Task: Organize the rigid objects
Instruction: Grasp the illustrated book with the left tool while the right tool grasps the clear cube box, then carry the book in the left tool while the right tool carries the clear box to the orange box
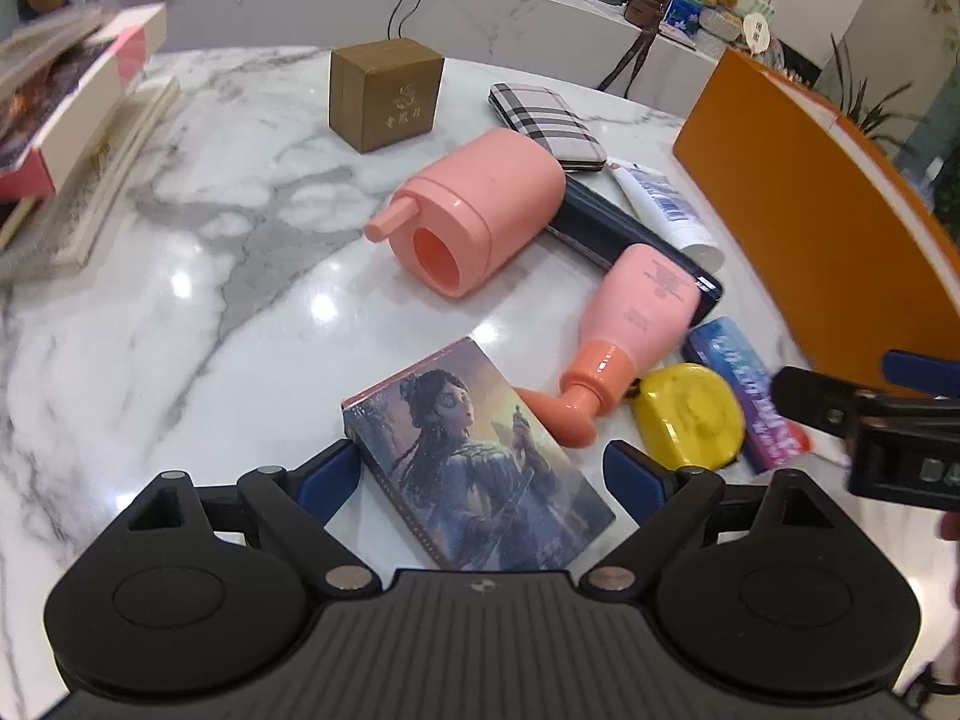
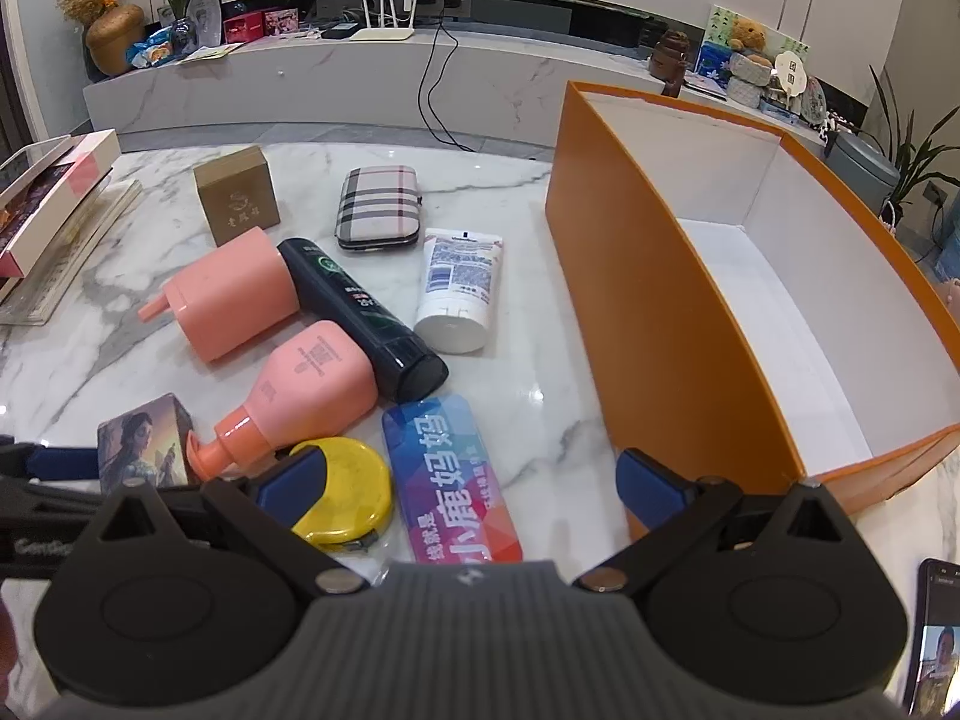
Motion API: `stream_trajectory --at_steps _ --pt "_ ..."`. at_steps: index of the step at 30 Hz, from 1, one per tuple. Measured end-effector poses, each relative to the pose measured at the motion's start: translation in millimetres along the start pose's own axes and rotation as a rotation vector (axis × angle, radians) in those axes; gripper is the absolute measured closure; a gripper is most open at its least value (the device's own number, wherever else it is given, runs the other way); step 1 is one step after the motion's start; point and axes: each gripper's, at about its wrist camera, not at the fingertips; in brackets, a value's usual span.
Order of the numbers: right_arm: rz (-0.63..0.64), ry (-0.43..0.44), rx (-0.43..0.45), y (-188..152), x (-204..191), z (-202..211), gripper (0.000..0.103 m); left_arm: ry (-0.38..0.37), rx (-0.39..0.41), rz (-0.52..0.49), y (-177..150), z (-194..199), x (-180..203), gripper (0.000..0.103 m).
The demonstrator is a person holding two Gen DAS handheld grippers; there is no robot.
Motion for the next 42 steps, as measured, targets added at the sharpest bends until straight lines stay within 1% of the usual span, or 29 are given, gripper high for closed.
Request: stream_trajectory --at_steps 3,5,11,16,18,20,22,24,26,29,30,31,32,33,35,37,42 --pt "-0.003 0.005 -0.006 -2 2 1 0.001 0.055 -0.012 -0.113 3 -6 9 0.000" --pt "-0.001 0.008 -0.010 -4 4 3 0.001 0.058 -0.019 -0.161 2 -9 8 0.000" --pt "0.006 0.015 -0.038 -13 10 11 0.001 0.062 -0.043 -0.204 -5 -5 -11 0.000" --pt "0.038 0.017 -0.058 -24 4 16 0.001 0.042 -0.037 -0.239 -7 -3 -28 0.000" --pt "0.037 0.001 -0.070 -28 2 15 0.001 0.038 -0.031 -0.247 -8 -2 -33 0.000" --pt "-0.011 -0.037 -0.109 -30 2 11 0.003 0.036 -0.033 -0.259 -7 -2 -35 0.000" --pt "-0.071 -0.043 -0.161 -31 5 4 0.013 0.028 -0.030 -0.270 -7 -2 -37 0.000" --pt "-0.121 -0.041 -0.199 -34 8 -1 0.026 0.028 -0.027 -0.271 -6 -3 -40 0.000" --pt "-0.159 -0.020 -0.218 -36 11 -4 0.032 0.029 -0.017 -0.269 -6 -2 -44 0.000" --pt "-0.184 -0.012 -0.219 -38 12 -8 0.032 0.047 0.004 -0.271 -7 -1 -47 0.000" --pt "-0.185 -0.012 -0.219 -38 12 -9 0.034 0.050 0.015 -0.272 -7 -1 -48 0.001" --pt "-0.188 -0.007 -0.220 -38 12 -10 0.038 0.044 0.024 -0.275 -7 0 -48 0.008" --pt "-0.191 0.002 -0.227 -38 12 -11 0.048 0.031 0.033 -0.280 -7 1 -48 0.021" --pt "-0.191 0.011 -0.225 -38 11 -10 0.051 0.029 0.039 -0.290 -6 3 -47 0.030" --pt "-0.180 0.025 -0.224 -37 11 -10 0.051 0.037 0.034 -0.306 -5 4 -43 0.032" --pt "-0.188 0.057 -0.226 -37 13 -10 0.052 0.001 0.041 -0.291 -6 5 -45 0.032" --pt "-0.166 0.083 -0.221 -37 12 -6 0.054 -0.025 0.062 -0.288 -4 11 -43 0.033"
Point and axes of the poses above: each gripper's, at about its wrist camera, not at the fingertips, and z roughly against the way its jaws point, x to its right, y to its top, and after that the axes turned 11 degrees about -z, right-handed
